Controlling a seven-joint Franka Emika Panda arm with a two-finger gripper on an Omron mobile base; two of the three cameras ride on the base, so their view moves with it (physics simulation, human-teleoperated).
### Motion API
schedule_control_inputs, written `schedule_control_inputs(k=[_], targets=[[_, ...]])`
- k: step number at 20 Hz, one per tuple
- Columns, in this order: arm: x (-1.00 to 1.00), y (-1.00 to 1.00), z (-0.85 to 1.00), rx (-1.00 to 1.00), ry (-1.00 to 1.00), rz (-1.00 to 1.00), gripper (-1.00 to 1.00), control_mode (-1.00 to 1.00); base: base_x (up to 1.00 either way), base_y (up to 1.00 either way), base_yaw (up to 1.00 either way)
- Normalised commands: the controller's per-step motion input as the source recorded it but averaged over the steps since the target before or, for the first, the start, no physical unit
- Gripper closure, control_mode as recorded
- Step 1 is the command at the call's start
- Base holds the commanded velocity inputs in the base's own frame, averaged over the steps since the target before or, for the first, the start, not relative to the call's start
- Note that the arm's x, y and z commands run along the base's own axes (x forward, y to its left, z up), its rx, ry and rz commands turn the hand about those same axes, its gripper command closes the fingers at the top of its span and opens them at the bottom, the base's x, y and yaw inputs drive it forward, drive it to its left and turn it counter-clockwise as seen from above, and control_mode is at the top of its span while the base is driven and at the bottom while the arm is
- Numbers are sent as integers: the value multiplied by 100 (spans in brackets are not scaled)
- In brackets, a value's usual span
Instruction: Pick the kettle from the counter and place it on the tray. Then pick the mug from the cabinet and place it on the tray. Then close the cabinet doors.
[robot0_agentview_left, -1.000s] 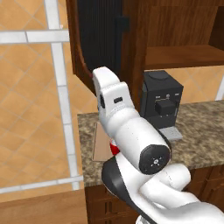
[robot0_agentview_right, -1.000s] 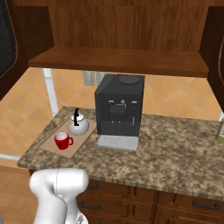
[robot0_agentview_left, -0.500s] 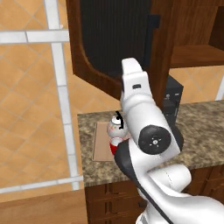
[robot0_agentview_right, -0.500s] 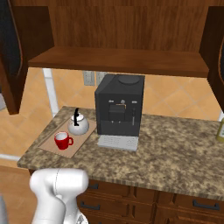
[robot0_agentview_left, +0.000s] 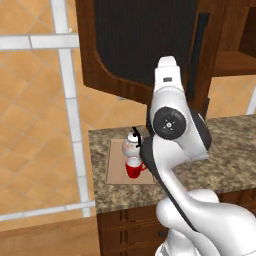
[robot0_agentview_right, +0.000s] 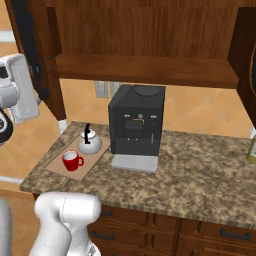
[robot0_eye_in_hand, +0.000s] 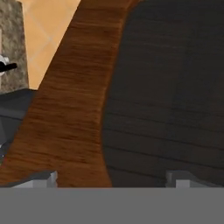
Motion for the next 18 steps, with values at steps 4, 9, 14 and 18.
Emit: schedule_control_inputs(k=[4,9,14,18], targets=[[77,-60,-4,-1,13,-15,-100,-100,0,0,0],[99,-46,-12,0,16,0,-100,-100,0,0,0],[92,-29,-28,1,16,5,-100,-100,0,0,0],[82,-11,-33,0,5,15,-100,-100,0,0,0]])
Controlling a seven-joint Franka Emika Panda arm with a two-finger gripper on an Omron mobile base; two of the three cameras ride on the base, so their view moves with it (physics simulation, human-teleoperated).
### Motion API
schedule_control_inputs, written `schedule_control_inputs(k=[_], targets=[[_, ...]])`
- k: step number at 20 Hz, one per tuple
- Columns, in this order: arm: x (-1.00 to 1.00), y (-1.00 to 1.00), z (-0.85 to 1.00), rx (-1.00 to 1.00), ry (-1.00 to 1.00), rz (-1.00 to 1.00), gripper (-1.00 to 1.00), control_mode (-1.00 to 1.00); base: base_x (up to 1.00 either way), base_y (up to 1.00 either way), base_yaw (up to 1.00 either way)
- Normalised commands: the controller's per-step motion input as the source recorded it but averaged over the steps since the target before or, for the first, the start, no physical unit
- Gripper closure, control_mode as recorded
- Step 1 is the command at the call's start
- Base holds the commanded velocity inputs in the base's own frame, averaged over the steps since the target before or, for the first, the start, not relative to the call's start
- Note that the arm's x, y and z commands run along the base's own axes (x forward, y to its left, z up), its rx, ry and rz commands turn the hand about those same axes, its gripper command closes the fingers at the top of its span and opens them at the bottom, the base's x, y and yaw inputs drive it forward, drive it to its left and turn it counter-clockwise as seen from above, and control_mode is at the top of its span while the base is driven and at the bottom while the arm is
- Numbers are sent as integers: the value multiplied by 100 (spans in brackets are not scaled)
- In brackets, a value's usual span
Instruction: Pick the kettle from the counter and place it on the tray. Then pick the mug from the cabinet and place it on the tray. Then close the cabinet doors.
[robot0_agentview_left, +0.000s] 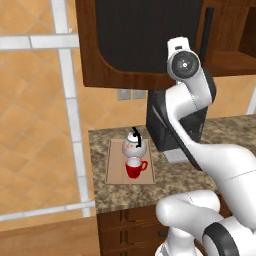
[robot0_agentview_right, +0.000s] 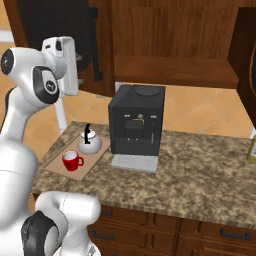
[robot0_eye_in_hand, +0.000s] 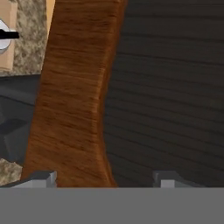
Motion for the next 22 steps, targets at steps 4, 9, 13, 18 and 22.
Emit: schedule_control_inputs(k=[4,9,13,18,22], targets=[[65,-3,-14,4,1,27,-100,-100,0,0,0],[61,2,-13,1,6,25,-100,-100,0,0,0],[44,10,-8,0,12,17,-100,-100,0,0,0],[39,16,-15,0,13,11,-100,-100,0,0,0],[29,20,-26,0,6,10,-100,-100,0,0,0]])
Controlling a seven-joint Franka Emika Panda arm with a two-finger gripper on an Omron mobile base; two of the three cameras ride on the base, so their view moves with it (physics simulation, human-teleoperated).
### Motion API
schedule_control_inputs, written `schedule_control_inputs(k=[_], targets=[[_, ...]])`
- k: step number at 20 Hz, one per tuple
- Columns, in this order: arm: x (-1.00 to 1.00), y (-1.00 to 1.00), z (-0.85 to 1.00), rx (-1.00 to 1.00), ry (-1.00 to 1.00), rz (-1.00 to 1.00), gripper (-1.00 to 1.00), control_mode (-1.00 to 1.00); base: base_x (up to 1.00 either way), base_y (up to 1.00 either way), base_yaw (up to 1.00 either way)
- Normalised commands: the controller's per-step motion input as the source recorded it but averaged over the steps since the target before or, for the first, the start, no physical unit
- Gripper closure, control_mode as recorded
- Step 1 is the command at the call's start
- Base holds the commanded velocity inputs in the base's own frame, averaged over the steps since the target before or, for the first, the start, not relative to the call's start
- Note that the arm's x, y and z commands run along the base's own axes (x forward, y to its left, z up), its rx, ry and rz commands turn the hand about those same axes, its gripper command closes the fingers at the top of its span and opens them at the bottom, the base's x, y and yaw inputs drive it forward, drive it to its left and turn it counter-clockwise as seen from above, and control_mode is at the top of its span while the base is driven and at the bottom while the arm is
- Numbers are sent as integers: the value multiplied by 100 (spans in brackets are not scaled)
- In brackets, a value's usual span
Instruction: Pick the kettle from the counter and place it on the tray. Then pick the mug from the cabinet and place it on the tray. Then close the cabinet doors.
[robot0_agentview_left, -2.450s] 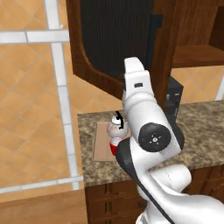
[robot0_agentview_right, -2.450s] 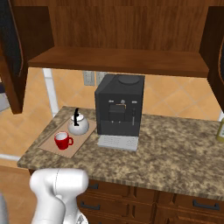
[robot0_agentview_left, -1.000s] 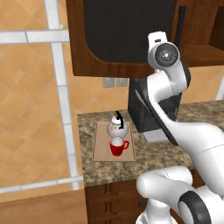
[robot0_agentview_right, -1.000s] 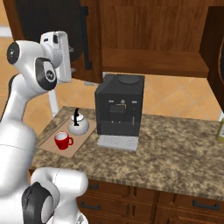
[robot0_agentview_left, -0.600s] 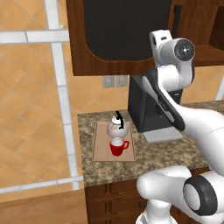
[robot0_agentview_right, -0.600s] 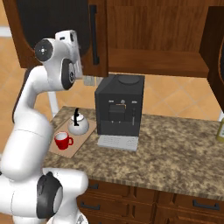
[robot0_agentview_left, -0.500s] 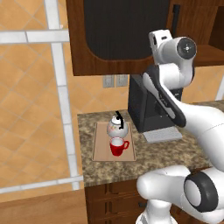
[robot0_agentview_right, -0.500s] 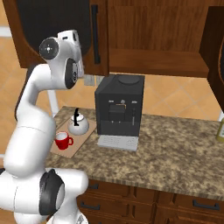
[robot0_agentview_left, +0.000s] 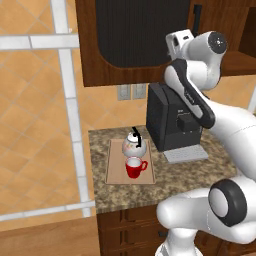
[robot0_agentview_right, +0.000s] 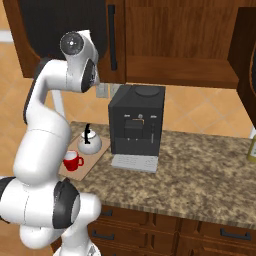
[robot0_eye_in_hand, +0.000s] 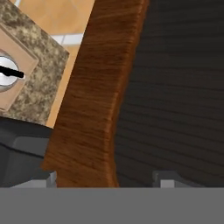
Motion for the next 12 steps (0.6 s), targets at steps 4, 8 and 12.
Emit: schedule_control_inputs(k=[4,8,12], targets=[[21,18,-27,-2,0,10,-100,-100,0,0,0],[-41,2,-10,-3,0,10,-100,-100,0,0,0],[-73,-8,2,-1,0,1,-100,-100,0,0,0]])
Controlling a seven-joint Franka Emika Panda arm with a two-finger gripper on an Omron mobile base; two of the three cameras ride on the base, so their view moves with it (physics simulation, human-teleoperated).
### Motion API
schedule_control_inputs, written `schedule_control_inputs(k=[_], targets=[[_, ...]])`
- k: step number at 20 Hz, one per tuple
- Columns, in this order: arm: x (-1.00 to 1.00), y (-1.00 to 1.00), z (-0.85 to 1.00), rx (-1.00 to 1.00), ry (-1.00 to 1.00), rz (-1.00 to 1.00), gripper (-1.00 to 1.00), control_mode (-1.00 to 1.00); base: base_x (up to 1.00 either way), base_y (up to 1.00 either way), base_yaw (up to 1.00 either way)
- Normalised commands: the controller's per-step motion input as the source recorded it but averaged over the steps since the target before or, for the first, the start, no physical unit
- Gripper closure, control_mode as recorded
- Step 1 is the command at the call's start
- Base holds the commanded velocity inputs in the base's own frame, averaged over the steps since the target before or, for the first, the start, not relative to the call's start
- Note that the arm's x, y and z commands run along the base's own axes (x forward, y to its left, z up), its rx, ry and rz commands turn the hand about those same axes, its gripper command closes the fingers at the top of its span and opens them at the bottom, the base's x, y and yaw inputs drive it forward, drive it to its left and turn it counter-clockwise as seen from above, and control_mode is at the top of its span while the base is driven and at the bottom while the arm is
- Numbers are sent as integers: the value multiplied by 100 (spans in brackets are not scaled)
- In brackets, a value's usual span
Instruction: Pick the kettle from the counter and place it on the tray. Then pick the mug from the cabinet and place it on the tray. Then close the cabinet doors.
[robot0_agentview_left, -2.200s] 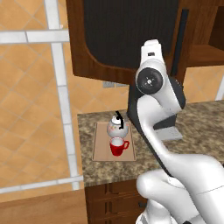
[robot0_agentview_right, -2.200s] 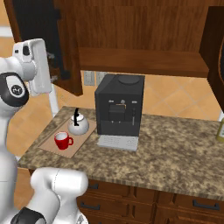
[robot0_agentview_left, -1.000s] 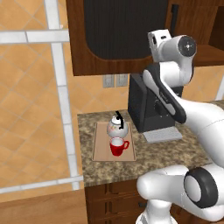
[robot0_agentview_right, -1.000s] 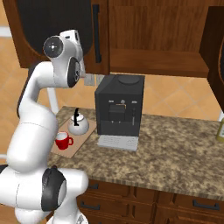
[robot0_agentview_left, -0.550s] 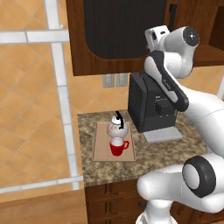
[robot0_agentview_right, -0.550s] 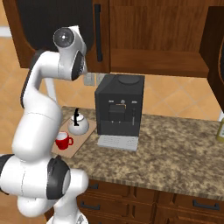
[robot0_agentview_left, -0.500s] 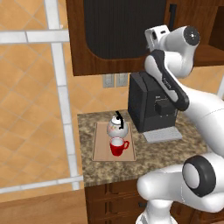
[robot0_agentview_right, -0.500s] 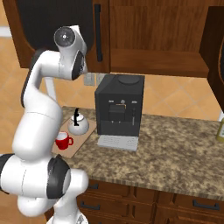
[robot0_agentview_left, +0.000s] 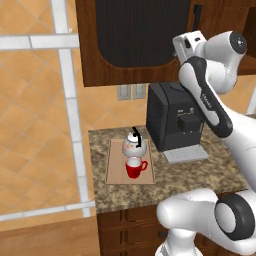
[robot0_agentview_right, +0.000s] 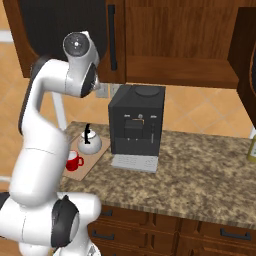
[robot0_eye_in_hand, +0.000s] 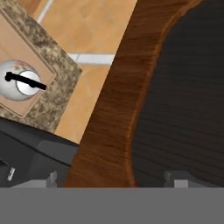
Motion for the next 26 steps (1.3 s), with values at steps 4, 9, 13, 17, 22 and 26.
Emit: schedule_control_inputs(k=[4,9,13,17,22,26], targets=[[-80,-4,13,0,0,0,-100,-100,0,0,0],[-91,-2,15,0,0,0,-100,-100,0,0,0],[-95,-2,10,0,0,0,-100,-100,0,0,0],[-85,0,9,0,0,0,-100,-100,0,0,0],[-58,5,0,-1,4,0,-100,-100,0,0,0],[-30,2,-4,-1,9,0,-100,-100,0,0,0]])
